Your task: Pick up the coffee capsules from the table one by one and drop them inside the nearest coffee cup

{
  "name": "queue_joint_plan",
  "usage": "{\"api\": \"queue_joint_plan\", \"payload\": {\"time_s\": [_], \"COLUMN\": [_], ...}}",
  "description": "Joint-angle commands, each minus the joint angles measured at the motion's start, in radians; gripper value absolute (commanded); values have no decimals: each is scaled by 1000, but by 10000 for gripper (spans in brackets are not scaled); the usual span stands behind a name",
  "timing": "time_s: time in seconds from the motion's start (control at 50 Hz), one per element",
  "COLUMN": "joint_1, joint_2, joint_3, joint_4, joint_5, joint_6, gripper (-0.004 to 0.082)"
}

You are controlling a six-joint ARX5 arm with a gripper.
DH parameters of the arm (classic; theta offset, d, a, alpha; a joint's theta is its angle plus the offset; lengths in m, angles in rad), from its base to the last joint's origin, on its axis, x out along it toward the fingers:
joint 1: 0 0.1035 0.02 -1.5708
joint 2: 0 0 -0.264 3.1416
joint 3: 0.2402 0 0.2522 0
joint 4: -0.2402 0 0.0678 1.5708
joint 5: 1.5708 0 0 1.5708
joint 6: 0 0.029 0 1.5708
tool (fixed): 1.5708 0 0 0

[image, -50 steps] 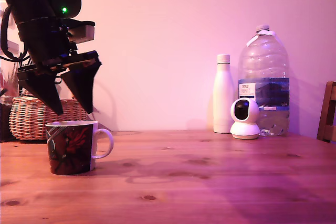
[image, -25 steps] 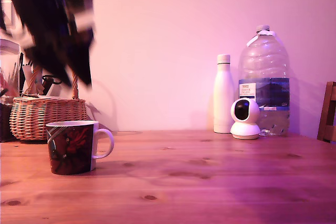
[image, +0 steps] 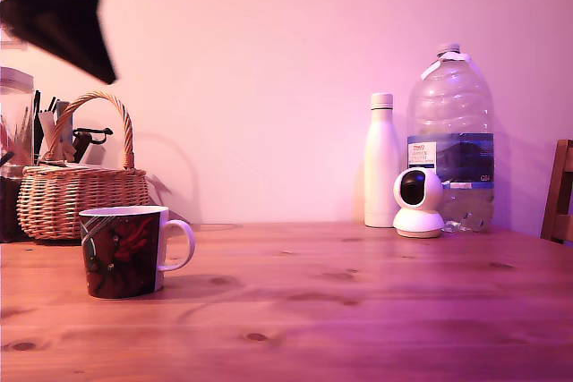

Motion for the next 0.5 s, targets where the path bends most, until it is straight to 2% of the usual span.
{"api": "queue_joint_plan", "payload": {"time_s": [0.0, 0.24, 0.48], "joint_1": [4, 4, 4], "joint_2": [-53, -199, -242], "joint_3": [-43, -138, -138], "joint_4": [13, 10, 2], "joint_5": [5, 39, 41], "joint_6": [-22, -22, -23], "gripper": [-21, -21, -21]}}
